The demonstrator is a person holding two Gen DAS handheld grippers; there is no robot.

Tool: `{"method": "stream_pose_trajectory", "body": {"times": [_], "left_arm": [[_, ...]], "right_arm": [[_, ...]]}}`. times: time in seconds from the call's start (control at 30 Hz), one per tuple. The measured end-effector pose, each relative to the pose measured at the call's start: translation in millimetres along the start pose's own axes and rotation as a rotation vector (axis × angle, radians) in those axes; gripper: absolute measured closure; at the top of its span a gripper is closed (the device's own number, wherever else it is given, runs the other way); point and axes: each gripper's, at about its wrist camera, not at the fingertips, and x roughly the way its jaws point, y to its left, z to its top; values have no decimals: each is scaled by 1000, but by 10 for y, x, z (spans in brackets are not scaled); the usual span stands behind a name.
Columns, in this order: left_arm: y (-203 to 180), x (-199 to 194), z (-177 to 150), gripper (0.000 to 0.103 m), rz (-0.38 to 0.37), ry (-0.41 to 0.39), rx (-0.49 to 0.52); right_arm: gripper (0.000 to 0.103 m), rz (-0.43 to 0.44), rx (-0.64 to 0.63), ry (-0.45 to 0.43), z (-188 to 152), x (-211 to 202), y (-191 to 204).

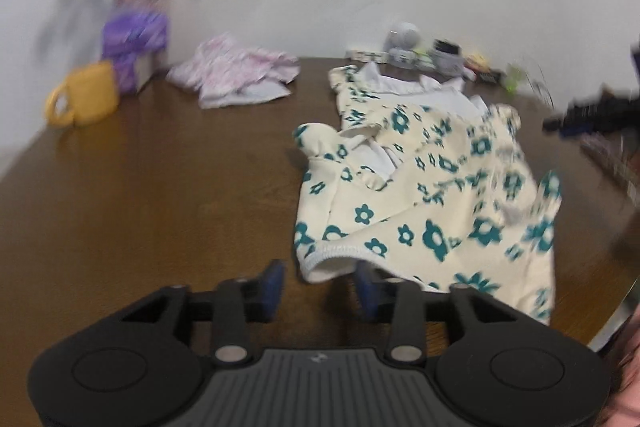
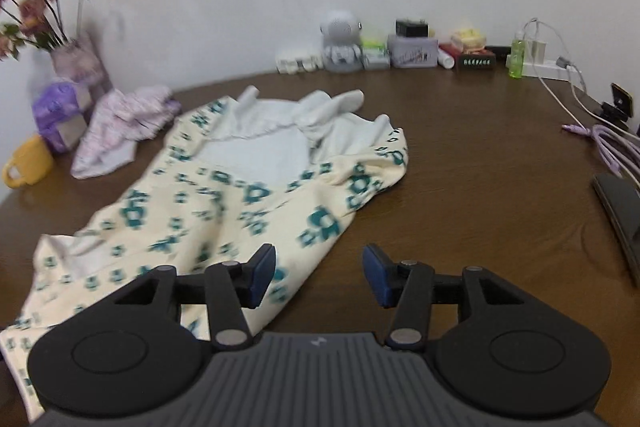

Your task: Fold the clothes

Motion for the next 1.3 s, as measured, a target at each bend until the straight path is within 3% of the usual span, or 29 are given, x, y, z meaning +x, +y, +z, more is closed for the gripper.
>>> {"method": "stream_pose_trajectory", "body": {"times": [0.1,0.17,0.27,0.47,0.53,0.77,0.97,1.17,1.3], "left_arm": [[-92,-123,66,54,32,-18,-83],[-308,-143,116,54,53,-33,-45],[-683,-66,218,55,9,-8,33],[-1354,263,246,55,-142,114,119],[-1524,380,199,55,-147,145,136],[-1583,563,136,63,-42,165,57],[-1595,640,135,74,8,169,52],[-1627,672,103,81,33,166,81],[-1642,681,93,89,32,165,109]], "right_arm": [[53,-17,-123,12,129,178,9],[53,-6,-192,25,177,277,22],[53,63,-267,61,188,402,59],[53,177,-465,116,82,489,300],[53,214,-509,142,56,500,350],[53,323,-601,170,-153,348,564],[54,385,-638,176,-314,222,695],[69,408,-586,207,-330,286,592],[89,430,-590,205,-353,264,594]]}}
